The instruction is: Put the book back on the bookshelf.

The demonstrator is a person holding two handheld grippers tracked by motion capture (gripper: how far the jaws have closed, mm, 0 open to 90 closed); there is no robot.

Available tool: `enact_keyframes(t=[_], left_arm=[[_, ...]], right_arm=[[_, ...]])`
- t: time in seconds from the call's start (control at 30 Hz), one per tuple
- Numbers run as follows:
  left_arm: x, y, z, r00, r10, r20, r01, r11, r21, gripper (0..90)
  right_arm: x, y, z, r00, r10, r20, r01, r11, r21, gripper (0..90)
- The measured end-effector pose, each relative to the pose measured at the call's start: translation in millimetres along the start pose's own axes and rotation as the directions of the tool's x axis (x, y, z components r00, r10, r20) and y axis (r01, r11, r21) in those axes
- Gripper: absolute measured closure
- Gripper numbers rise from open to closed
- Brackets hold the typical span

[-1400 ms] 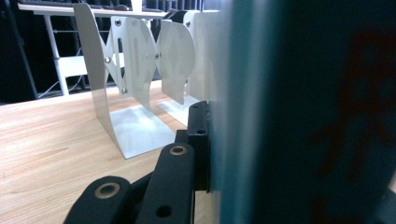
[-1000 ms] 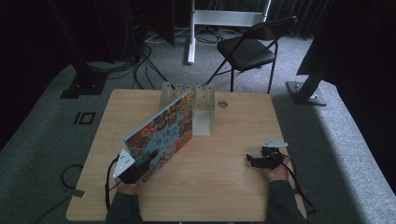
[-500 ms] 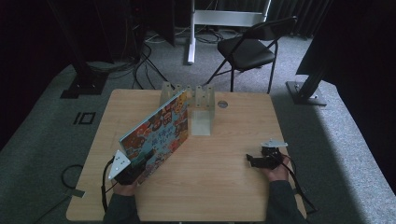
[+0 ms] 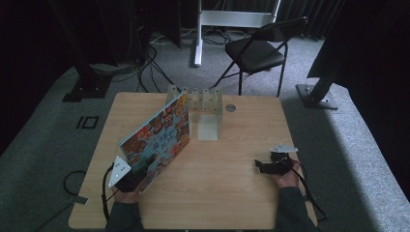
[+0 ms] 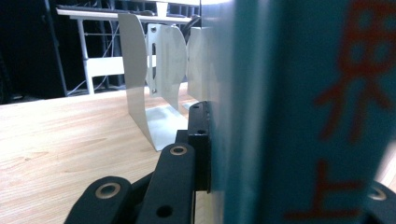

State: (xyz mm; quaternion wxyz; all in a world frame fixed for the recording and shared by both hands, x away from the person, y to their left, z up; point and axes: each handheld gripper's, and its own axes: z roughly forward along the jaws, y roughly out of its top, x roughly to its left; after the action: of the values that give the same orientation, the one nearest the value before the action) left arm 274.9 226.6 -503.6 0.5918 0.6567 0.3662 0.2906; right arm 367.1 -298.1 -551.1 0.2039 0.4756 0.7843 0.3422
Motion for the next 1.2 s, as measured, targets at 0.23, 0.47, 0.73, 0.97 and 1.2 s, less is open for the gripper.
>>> enact_keyframes(t=[0.23,0.47,0.73,0.97,1.2], left_arm=[[1.4,1.9,-3.1,0.9998,-0.013,-0.017,0.013,0.9999,-0.008,81.2],[2.4,4.0,-3.0,0.9986,-0.026,-0.045,0.025,0.9995,-0.019,81.3],[2.1,11.3,-0.6,0.9976,-0.027,-0.064,0.024,0.999,-0.037,81.2],[-2.4,16.5,8.6,0.9953,-0.014,-0.096,0.01,0.9989,-0.046,81.3],[-5.1,18.5,15.3,0.9928,-0.01,-0.119,0.005,0.9993,-0.037,81.2]], right_arm=[[0.0,0.0,0.0,1.0,0.0,-0.001,0.0,1.0,0.0,14.1],[0.0,0.1,0.1,1.0,-0.001,-0.001,0.001,1.0,0.0,14.0],[-0.1,0.1,0.1,1.0,-0.002,-0.001,0.002,1.0,0.0,14.0],[0.0,0.1,0.1,1.0,-0.001,-0.001,0.001,1.0,0.0,14.0],[0.0,0.1,0.1,1.0,-0.001,-0.001,0.001,1.0,0.0,14.0]])
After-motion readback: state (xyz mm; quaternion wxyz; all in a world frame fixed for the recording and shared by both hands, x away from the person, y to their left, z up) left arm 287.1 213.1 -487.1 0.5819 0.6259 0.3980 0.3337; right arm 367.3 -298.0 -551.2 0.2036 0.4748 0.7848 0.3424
